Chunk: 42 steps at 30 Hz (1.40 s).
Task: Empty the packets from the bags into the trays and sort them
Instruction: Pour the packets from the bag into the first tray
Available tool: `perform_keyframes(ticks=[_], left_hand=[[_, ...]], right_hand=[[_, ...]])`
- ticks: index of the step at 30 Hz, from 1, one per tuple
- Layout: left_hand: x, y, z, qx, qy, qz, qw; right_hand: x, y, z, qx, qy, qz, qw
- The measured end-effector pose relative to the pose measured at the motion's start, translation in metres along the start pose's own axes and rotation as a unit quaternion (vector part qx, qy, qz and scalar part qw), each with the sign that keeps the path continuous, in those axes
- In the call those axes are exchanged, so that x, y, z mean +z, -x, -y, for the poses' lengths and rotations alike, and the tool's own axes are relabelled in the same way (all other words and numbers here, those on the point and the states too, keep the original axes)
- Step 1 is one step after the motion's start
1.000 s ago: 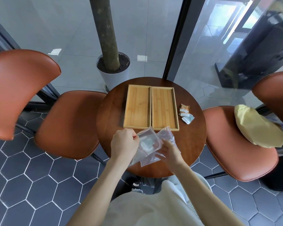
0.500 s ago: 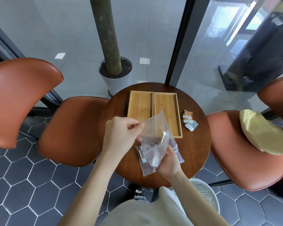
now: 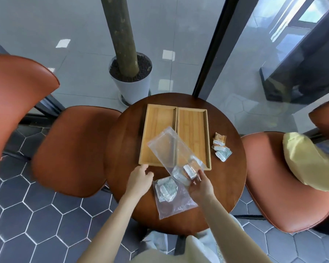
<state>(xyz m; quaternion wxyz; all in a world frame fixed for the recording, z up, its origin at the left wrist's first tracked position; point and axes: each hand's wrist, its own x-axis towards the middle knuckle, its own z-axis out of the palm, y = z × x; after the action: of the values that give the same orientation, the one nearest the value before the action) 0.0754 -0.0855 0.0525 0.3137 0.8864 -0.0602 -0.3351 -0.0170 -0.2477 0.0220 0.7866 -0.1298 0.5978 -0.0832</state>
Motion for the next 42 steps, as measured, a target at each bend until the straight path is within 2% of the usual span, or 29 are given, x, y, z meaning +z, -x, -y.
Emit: perform_keyframes(ticks=[3,6,9,13,22,27,38,40,42], left_hand=[[0.015,-0.022,0.009,-0.015,-0.081,0.013,0.996],[0.026,-0.040,0.021,-0.003,-0.200,0.031,0.979],[0.033,-0.052,0.031,-0.008,-0.276,0.064,0.959],[0.040,-0.054,0.036,-0.006,-0.306,0.076,0.949],[0.036,-0.056,0.036,-0.024,-0.290,0.109,0.950],[0.032,-0.058,0.037,-0.021,-0.282,0.124,0.951],[0.030,-0.057,0.038,-0.020,-0.275,0.134,0.952],[0.028,-0.057,0.036,-0.022,-0.237,0.128,0.963],[0.022,-0.057,0.032,-0.030,-0.095,0.090,0.991]], right_hand=[[0.016,-0.014,0.002,0.009,0.011,0.006,1.000],[0.034,-0.037,-0.005,0.059,-0.032,0.037,0.997],[0.048,-0.030,0.001,0.027,-0.020,0.037,0.999],[0.074,-0.022,0.008,0.006,-0.047,0.043,0.998],[0.126,0.005,0.012,-0.017,-0.028,0.100,0.994],[0.141,0.022,0.012,-0.049,0.029,0.114,0.992],[0.124,0.056,0.024,0.022,0.003,0.125,0.992],[0.111,0.063,0.027,0.029,0.000,0.134,0.991],[0.095,0.070,0.029,0.036,-0.003,0.138,0.990]])
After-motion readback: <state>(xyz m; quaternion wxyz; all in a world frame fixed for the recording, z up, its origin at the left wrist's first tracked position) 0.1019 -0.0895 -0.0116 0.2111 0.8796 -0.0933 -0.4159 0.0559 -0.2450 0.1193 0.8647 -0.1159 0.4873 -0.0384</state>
